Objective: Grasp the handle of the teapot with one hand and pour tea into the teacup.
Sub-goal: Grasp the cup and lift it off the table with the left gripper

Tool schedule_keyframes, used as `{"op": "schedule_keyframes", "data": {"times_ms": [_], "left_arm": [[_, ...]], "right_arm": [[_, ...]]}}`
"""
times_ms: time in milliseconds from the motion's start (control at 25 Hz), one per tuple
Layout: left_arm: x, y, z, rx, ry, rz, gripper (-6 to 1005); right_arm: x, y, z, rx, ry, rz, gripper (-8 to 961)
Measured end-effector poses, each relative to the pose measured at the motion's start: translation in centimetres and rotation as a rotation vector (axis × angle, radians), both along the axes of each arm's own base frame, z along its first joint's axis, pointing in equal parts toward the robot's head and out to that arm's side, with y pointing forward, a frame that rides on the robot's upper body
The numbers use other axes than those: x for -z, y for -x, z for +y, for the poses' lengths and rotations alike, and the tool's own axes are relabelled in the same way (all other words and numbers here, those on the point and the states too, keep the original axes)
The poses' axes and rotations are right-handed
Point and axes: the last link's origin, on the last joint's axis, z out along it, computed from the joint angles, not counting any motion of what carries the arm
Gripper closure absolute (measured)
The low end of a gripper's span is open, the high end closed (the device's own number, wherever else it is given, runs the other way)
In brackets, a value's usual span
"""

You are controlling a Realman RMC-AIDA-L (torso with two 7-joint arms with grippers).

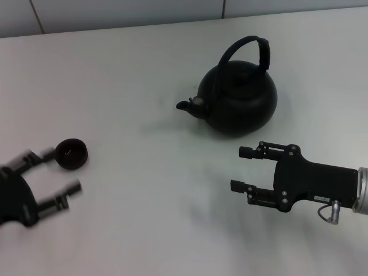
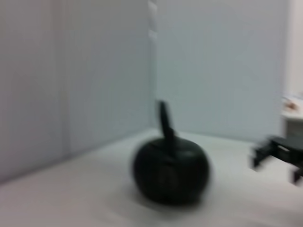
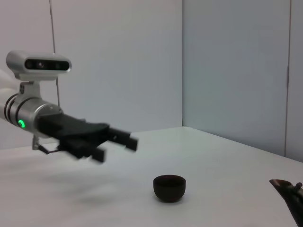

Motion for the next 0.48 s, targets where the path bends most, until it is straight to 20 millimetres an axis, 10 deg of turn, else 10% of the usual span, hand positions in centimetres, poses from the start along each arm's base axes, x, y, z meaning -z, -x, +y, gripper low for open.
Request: {"op": "schedule_keyframes", "data": {"times_ms": [480], "left_arm": [[-0.02, 0.85, 0.96, -0.107, -0.169, -0.008, 175]], "right_arm": [[0.04, 0.09, 0.18, 0.0, -0.003, 0.0, 289]]}}
